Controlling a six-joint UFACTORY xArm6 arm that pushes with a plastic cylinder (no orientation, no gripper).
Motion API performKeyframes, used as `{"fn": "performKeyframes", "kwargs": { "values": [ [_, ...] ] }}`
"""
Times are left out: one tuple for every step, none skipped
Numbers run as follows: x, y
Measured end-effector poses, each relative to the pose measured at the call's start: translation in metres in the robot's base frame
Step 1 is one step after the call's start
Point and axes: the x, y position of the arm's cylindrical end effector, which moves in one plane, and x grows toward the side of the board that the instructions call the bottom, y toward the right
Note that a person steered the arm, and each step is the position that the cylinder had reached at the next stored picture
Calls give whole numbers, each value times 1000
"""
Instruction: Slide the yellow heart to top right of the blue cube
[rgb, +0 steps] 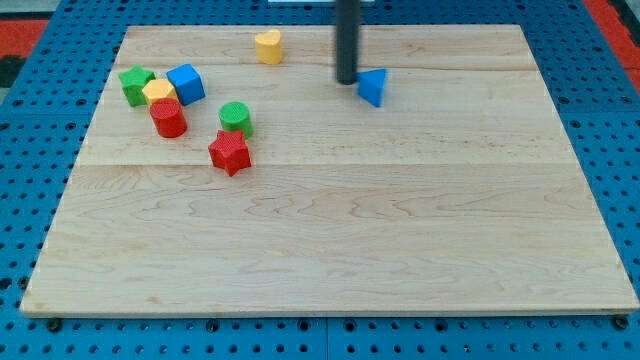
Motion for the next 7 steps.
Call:
{"fn": "performKeyframes", "kwargs": {
  "values": [
    [38, 69],
    [26, 56],
    [-63, 29],
    [-103, -28],
    [-98, -128],
    [-63, -178],
    [-20, -171]
  ]
}}
